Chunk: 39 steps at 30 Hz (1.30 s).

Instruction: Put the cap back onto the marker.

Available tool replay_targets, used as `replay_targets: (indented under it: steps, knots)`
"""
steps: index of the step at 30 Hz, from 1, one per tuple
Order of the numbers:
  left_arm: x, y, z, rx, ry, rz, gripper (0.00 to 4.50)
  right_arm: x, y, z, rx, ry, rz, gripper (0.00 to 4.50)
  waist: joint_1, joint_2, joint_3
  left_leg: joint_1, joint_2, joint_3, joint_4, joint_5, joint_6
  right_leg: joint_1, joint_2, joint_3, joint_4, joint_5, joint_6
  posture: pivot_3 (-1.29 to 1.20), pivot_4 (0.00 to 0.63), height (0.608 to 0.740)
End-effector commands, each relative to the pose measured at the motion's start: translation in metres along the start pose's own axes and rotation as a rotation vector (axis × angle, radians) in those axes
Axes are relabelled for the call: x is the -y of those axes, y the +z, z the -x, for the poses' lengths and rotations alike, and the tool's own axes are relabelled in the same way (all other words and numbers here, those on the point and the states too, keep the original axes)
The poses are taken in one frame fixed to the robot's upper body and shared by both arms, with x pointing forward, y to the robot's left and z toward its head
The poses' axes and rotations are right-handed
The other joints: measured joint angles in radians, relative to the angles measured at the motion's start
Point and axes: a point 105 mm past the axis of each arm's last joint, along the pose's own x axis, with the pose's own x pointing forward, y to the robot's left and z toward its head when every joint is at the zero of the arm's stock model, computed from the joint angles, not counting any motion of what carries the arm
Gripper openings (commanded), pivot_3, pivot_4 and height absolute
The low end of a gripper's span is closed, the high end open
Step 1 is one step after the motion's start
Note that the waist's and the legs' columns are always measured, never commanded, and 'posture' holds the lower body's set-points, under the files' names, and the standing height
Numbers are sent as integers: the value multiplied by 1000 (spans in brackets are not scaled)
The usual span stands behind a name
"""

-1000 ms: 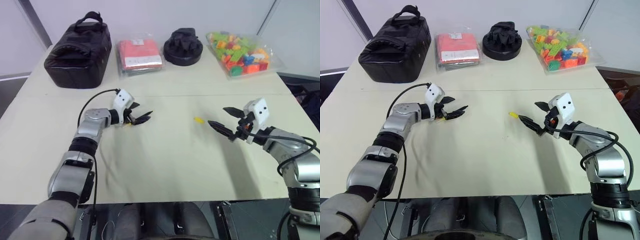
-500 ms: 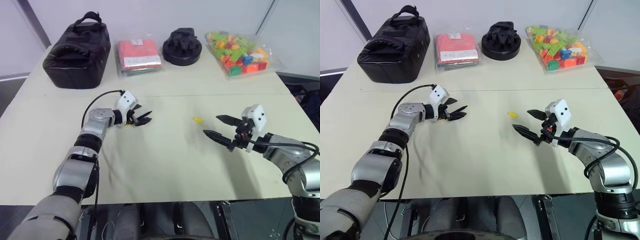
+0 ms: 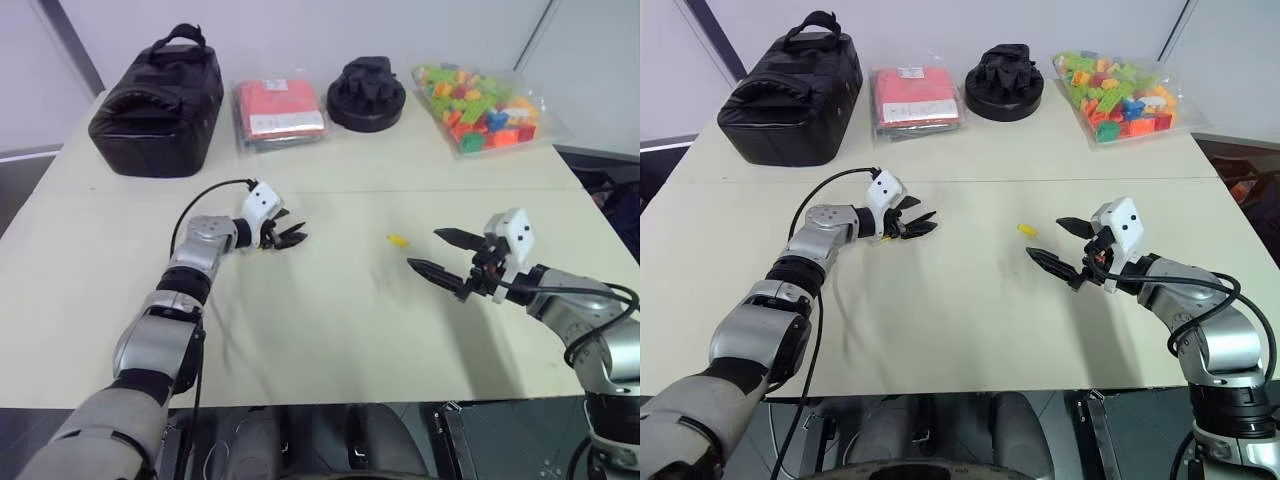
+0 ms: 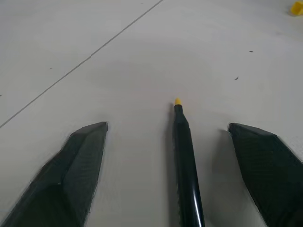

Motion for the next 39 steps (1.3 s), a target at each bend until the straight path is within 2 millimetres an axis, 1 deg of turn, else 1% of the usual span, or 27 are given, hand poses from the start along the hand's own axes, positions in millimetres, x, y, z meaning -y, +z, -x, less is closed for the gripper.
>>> replay_targets:
  steps: [1,3,5,6,11,14,20,23,25,26,30,32,35,39]
  knots:
    - [2,-9,0,-50,-9,-12,2268,3,8,4,36,-23,24,4500,0,0,0,0,0,0,0,0,0,0,0,0,0,0,0,0,150,740]
    - [1,-10,1,-55,-7,-4,1088,3,7,3,37,-24,21,4500,0,0,0,0,0,0,0,0,0,0,0,0,0,0,0,0,150,740]
    - [1,-10,1,-55,-11,-4,96,3,7,3,37,-25,19,4500,0,0,0,0,0,0,0,0,0,0,0,0,0,0,0,0,150,740]
    - [1,-10,2,-57,-14,-7,37,3,7,3,37,-25,18,4500,0,0,0,0,0,0,0,0,0,0,0,0,0,0,0,0,150,740]
    - [-3,-13,7,-84,-10,-34,37,4,5,3,33,-29,14,4500,-1,0,0,0,0,0,0,0,0,0,0,0,1,0,0,0,150,740]
    - [-8,-8,16,-70,-23,-63,37,10,4,3,32,-49,23,4500,-5,0,0,0,0,0,0,0,0,0,1,0,1,0,0,0,150,740]
    - [-19,10,33,-16,-25,-90,37,21,5,3,42,-77,43,4500,-4,0,0,0,1,0,0,0,0,-1,2,0,1,0,0,0,150,740]
    - [-20,9,35,-13,-22,-62,37,23,5,-1,49,-80,49,4500,2,0,0,0,1,0,0,0,0,-1,1,0,1,0,0,0,150,740]
    - [-16,5,33,-16,-31,-51,981,22,5,-3,53,-79,51,4500,3,0,0,0,1,0,0,0,0,-1,0,0,1,0,0,0,150,740]
    - [-14,1,32,-21,-29,-48,1339,22,5,-4,55,-79,52,4500,2,0,0,0,1,0,0,0,0,0,0,0,1,0,0,0,150,740]
    - [-13,-11,31,-69,-15,-68,3489,22,5,-4,55,-78,54,4500,0,0,0,0,0,0,0,0,0,-1,0,0,1,0,0,0,150,740]
    - [-14,-15,34,-83,-7,-71,4454,22,4,-3,53,-80,55,4500,0,0,0,0,0,0,0,0,0,0,0,0,1,0,0,0,150,740]
    - [-19,-15,41,-83,1,-62,4454,23,4,-1,51,-85,55,4500,-1,0,0,0,0,0,0,0,0,0,0,0,1,0,0,0,150,740]
    - [-19,-15,43,-82,-7,-56,4454,22,4,-2,51,-82,52,4500,-3,0,0,0,0,0,0,0,0,0,1,0,1,0,0,0,150,740]
